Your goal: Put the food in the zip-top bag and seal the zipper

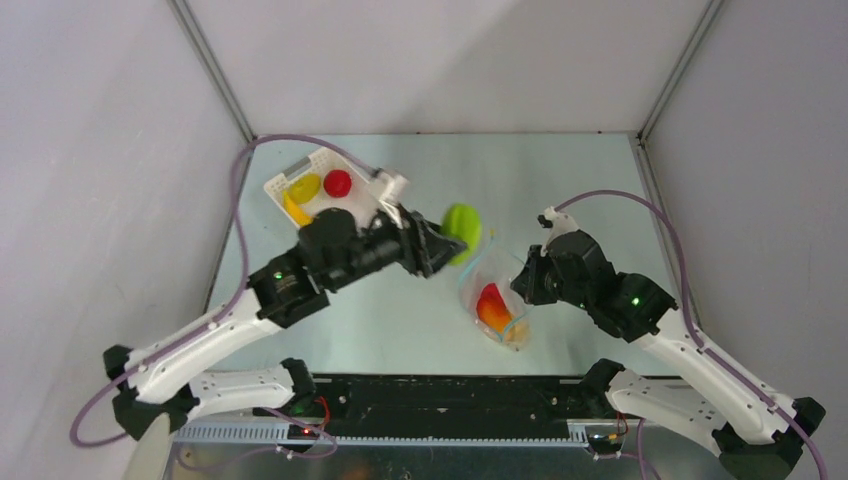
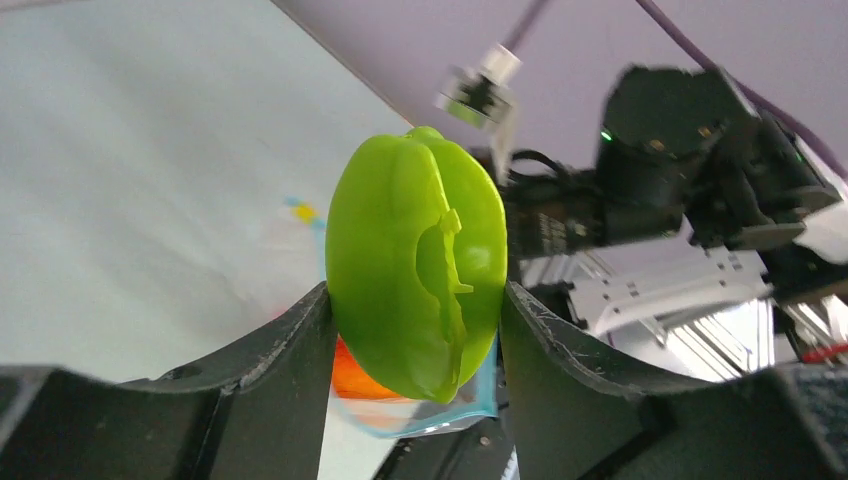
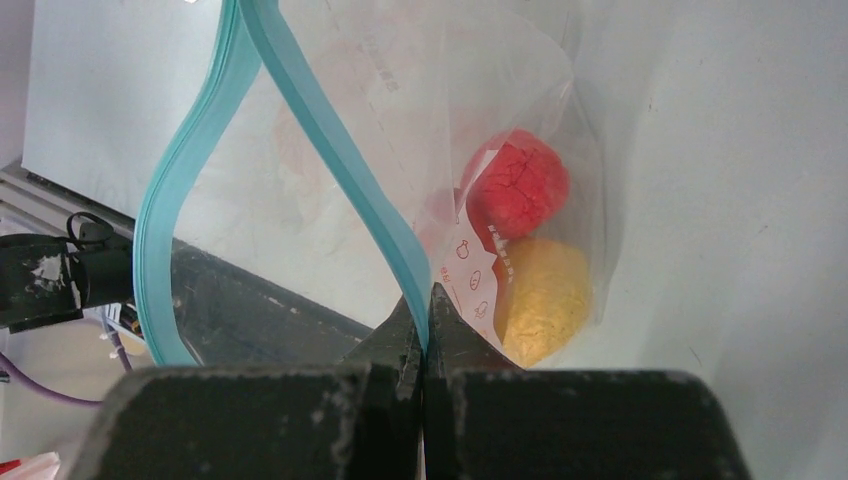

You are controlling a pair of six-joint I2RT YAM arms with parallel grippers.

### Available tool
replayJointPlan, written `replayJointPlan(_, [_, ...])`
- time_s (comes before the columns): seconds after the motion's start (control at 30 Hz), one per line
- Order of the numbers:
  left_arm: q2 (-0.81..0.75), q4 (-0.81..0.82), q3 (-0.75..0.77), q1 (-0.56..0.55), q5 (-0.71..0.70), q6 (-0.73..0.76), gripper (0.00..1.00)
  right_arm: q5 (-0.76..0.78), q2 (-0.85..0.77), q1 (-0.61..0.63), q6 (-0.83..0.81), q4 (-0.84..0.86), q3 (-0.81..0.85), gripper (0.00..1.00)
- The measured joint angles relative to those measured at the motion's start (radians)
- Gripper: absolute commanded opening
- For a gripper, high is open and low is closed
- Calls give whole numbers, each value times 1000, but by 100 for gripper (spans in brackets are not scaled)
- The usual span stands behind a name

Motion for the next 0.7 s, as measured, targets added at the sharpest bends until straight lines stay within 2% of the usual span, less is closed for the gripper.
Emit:
replayJointPlan(0.1, [73,33,17,-122,-34,-1,21,-6,-6,0,4,7,-11,0])
replayJointPlan(0.2, [148,43,23,-201,-129,-41,20,-7,-16,0,11,8,-19,0])
replayJointPlan(0.4, [227,46,23,-263,-325,-185,26,-6,-34,0,32,9,-29,0])
replayJointPlan(0.7, [282,22,23,-366,-462,-327,31,4,-42,0,59,10,-29,0])
